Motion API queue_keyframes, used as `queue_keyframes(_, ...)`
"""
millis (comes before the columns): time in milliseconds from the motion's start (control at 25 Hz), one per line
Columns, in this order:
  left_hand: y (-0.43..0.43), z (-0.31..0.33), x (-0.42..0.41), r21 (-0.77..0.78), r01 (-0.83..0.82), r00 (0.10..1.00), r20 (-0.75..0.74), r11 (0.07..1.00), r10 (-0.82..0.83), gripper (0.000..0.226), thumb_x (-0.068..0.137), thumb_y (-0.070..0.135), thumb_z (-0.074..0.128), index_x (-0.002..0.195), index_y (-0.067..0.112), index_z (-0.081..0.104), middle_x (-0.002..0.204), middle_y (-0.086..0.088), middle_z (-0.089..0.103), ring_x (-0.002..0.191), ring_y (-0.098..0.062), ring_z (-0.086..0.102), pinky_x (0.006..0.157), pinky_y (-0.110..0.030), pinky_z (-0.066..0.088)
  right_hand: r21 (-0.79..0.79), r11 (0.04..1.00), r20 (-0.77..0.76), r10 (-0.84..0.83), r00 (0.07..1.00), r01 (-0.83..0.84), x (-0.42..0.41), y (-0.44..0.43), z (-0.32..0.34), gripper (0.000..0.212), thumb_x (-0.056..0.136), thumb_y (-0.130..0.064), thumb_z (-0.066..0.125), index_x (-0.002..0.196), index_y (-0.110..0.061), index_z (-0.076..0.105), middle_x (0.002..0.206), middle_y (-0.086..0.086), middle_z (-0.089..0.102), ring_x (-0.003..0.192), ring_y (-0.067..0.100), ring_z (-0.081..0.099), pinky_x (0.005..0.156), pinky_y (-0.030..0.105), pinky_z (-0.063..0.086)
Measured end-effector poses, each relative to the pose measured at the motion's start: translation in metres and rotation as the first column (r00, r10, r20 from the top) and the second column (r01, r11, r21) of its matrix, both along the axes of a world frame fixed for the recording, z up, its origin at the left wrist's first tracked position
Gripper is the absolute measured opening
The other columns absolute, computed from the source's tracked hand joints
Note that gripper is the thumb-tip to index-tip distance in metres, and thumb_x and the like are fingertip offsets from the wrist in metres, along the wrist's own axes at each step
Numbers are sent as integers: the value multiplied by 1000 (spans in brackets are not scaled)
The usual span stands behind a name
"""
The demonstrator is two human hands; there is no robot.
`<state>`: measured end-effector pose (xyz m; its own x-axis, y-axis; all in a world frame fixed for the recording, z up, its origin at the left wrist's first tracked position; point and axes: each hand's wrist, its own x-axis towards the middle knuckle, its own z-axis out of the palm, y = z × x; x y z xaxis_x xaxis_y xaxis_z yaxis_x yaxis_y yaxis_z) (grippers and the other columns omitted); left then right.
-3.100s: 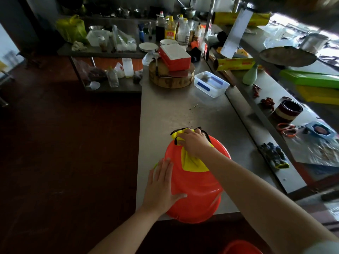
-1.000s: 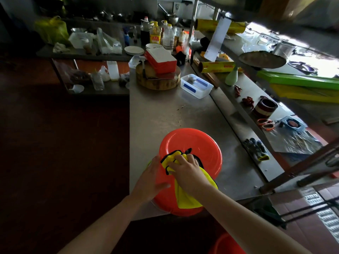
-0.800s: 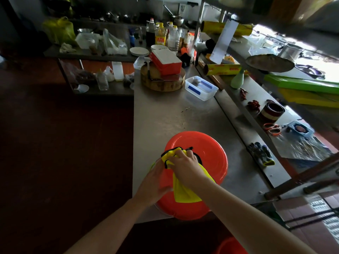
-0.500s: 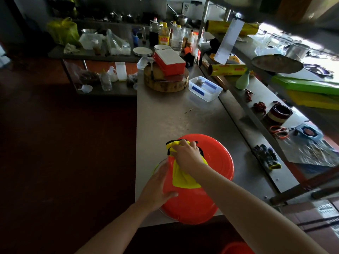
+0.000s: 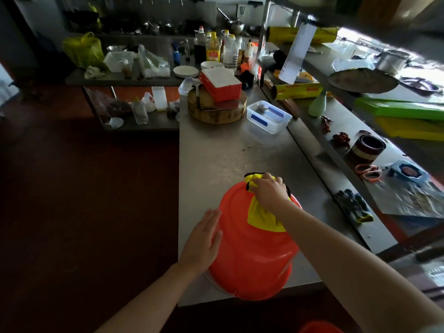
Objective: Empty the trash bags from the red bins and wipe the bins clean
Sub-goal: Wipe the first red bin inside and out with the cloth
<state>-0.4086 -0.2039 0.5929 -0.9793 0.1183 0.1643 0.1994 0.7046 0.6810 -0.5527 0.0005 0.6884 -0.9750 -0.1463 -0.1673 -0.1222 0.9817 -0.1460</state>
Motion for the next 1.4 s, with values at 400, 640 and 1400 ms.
queue_keyframes(400, 53, 39, -42, -123, 3, 978, -208, 992, -29, 42, 104, 26, 48, 144, 13, 53, 152, 1, 47, 149, -18, 30, 121, -32, 23, -91, 992, 11, -88, 996, 88, 16, 62, -2, 64, 91, -78, 34, 149, -50, 27, 164, -1, 19, 140, 39, 35, 107, 54, 34)
queue_keyframes(640, 108, 66, -69, -97, 68, 990, 133, 993, -55, 45, 96, 55, 55, 115, 15, 64, 108, -7, 68, 104, -28, 61, 85, -38, 47, -168, 985, -47, 36, 998, -44, 28, 105, -5, 52, 99, -63, 41, 147, -45, 35, 154, -2, 37, 129, 35, 51, 99, 45, 47)
queue_keyframes(1400, 225, 134, -107, 492, -296, 889, 455, 819, 49, 16, 90, 10, 70, 89, 23, 61, 95, -7, 64, 90, -25, 64, 78, -47, 58, -217, 975, -257, -19, 966, -39, 94, 178, 6, 48, 94, -43, 62, 136, -23, 56, 140, 1, 54, 125, 28, 54, 98, 40, 46)
